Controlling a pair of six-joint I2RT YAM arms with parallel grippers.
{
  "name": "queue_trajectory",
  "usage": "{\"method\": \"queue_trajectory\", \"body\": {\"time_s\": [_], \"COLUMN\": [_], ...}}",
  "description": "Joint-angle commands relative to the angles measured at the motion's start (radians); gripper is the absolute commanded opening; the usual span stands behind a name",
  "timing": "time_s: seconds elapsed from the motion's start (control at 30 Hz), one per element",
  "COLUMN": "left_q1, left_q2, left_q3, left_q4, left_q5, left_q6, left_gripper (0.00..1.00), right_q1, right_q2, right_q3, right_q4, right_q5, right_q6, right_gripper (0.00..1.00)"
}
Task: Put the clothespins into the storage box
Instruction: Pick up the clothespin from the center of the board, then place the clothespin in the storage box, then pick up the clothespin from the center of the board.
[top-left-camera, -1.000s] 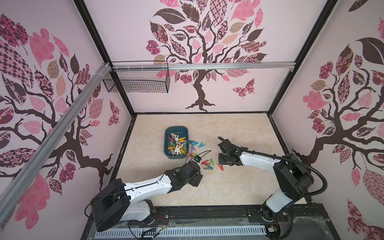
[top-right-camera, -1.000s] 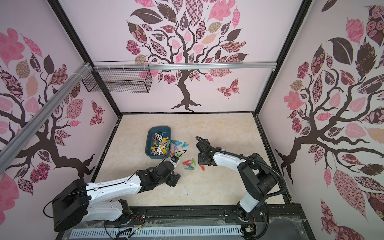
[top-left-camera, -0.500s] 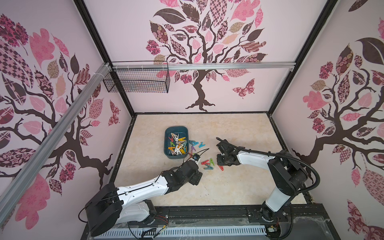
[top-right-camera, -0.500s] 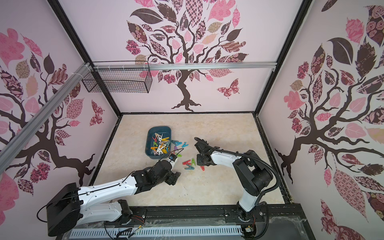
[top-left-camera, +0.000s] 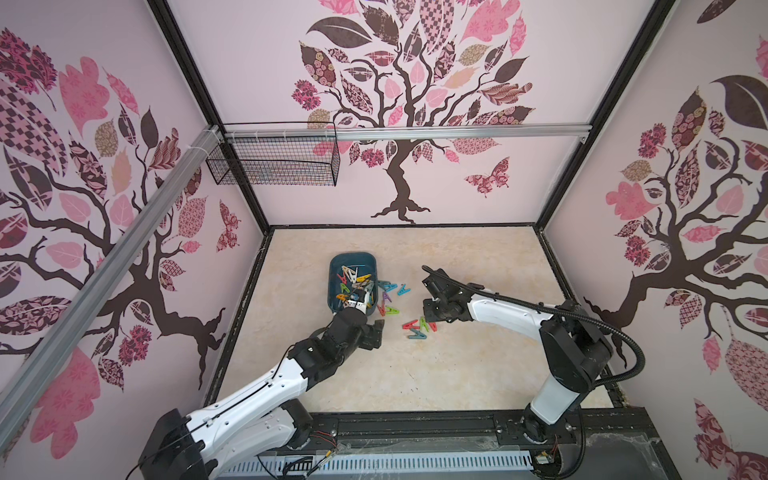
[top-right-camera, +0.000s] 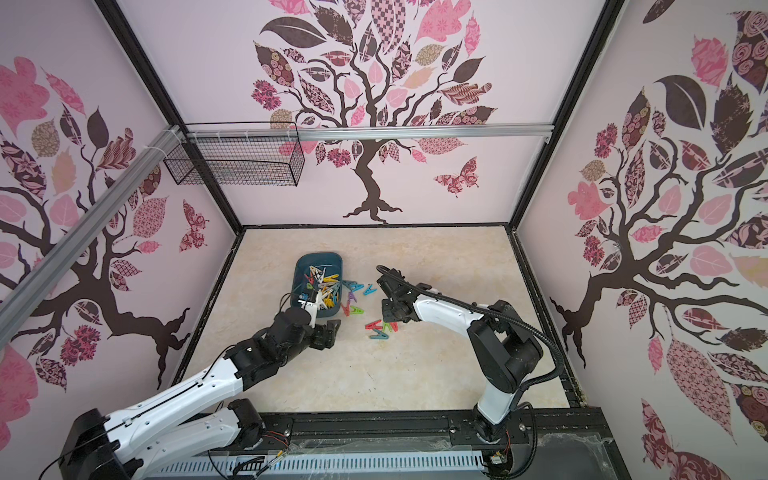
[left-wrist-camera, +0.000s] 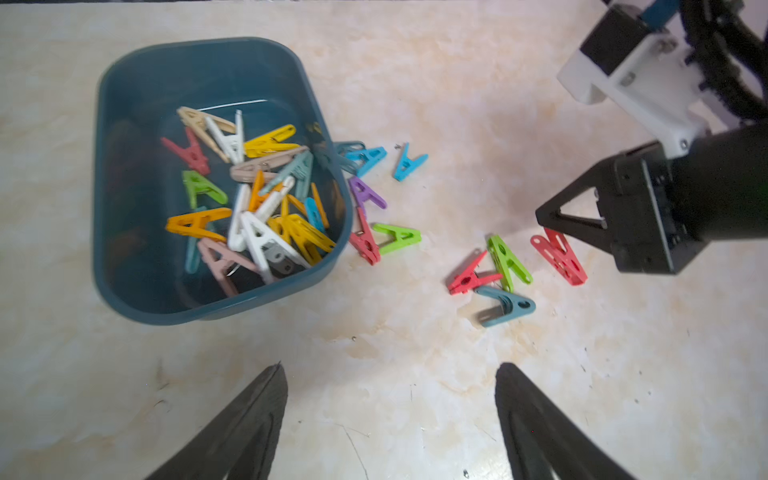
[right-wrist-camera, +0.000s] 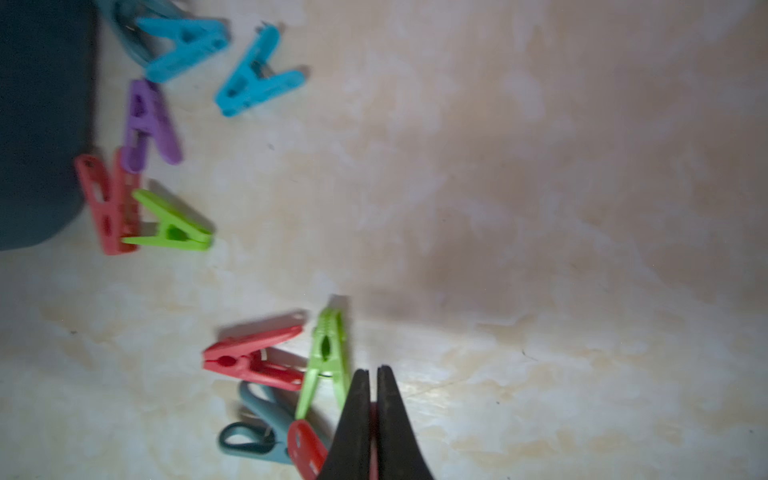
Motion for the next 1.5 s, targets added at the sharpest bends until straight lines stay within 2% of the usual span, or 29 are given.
{"method": "queue_trajectory", "body": {"time_s": [0.0, 0.1, 0.17, 0.23, 0.4, 0.57, 0.67, 0.87, 1.0, 1.13, 1.23, 1.47], "left_q1": [0.087, 0.222, 0.335, 0.397, 0.406, 0.408, 0.407, 0.405, 0.332, 0.171, 0.058, -0.213], "left_q2": [-0.084, -0.143, -0.184, -0.212, -0.2, -0.176, -0.159, -0.176, -0.152, -0.101, -0.026, 0.166], "left_q3": [-0.01, -0.045, -0.067, -0.088, -0.087, -0.05, -0.026, -0.055, -0.092, -0.102, -0.087, -0.01], "left_q4": [-0.054, -0.104, -0.124, -0.135, -0.196, -0.224, -0.257, -0.207, -0.158, -0.091, -0.043, -0.015], "left_q5": [-0.002, 0.009, 0.09, 0.13, 0.065, 0.051, 0.039, 0.124, 0.133, 0.078, 0.048, -0.036], "left_q6": [-0.065, -0.153, -0.224, -0.268, -0.275, -0.251, -0.246, -0.209, -0.226, -0.248, -0.226, -0.08], "left_gripper": [0.83, 0.84, 0.84, 0.84, 0.86, 0.86, 0.84, 0.81, 0.82, 0.82, 0.82, 0.82], "right_q1": [0.063, 0.11, 0.131, 0.141, 0.147, 0.145, 0.145, 0.124, 0.08, 0.057, 0.056, 0.056], "right_q2": [0.031, 0.122, 0.203, 0.283, 0.446, 0.532, 0.491, 0.216, 0.057, -0.043, -0.071, -0.046], "right_q3": [0.138, 0.281, 0.397, 0.519, 0.718, 0.845, 0.806, 0.382, 0.113, -0.056, -0.114, -0.155], "right_q4": [-0.03, 0.008, 0.032, 0.03, 0.081, 0.041, 0.011, 0.137, 0.167, 0.144, 0.121, 0.118], "right_q5": [-0.028, -0.073, -0.096, -0.109, -0.107, -0.064, -0.049, 0.012, 0.037, 0.061, 0.068, 0.037], "right_q6": [0.008, 0.021, 0.02, 0.02, 0.015, -0.053, -0.091, -0.096, -0.074, -0.063, -0.049, -0.001], "right_gripper": [0.05, 0.05, 0.05, 0.05, 0.07, 0.27, 0.32, 0.34, 0.35, 0.38, 0.4, 0.45]}}
